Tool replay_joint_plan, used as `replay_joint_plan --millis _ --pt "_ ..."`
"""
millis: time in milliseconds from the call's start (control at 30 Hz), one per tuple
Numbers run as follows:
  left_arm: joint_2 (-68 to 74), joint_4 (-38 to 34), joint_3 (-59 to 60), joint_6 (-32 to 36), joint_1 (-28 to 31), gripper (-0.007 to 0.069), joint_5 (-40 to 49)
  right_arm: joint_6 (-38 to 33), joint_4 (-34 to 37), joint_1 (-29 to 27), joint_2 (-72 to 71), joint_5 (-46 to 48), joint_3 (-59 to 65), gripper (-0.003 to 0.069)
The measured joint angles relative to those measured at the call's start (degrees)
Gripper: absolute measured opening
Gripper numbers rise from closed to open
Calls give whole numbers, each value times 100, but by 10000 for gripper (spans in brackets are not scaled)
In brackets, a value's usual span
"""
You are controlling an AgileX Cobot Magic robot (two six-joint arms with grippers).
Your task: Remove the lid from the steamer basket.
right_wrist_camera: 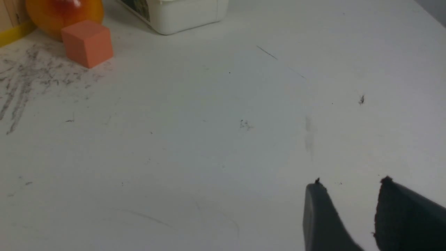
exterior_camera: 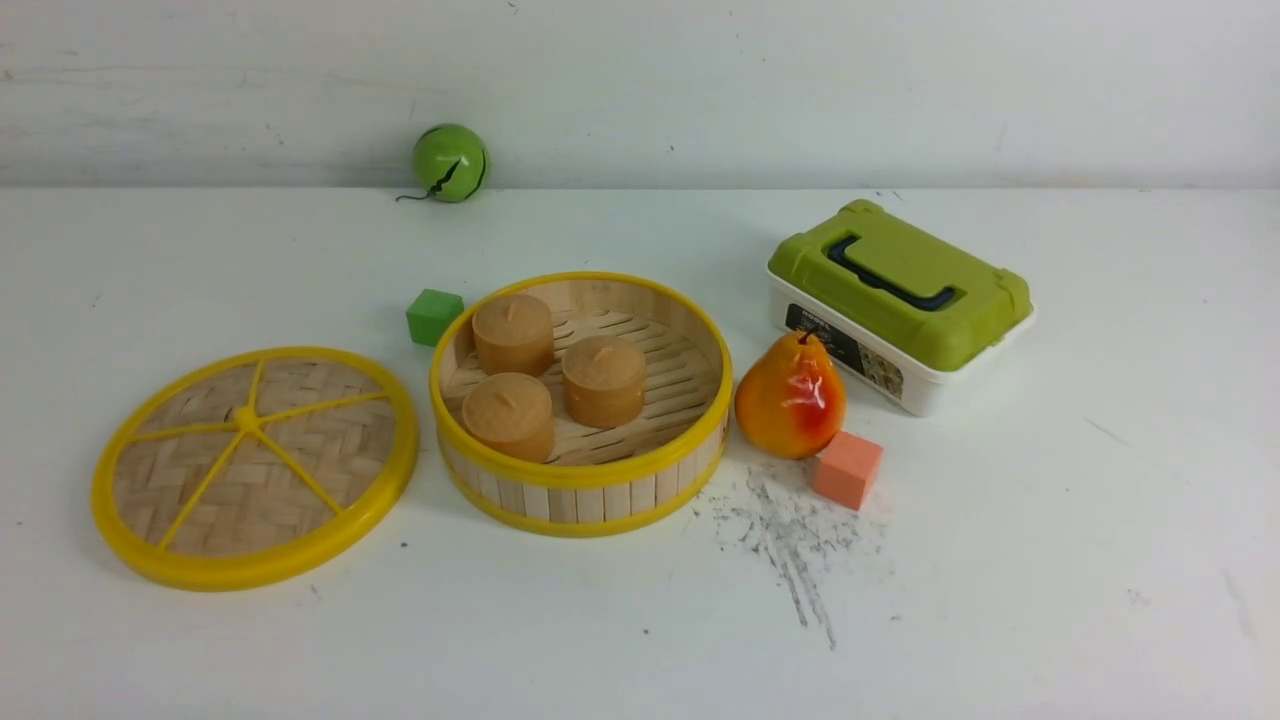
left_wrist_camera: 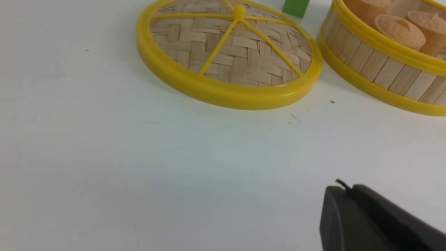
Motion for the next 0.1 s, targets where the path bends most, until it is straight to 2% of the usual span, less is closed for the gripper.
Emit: replay_joint_plan --millis 100 --pt "0 0 0 0 0 15 0 0 0 0 0 0 0 240"
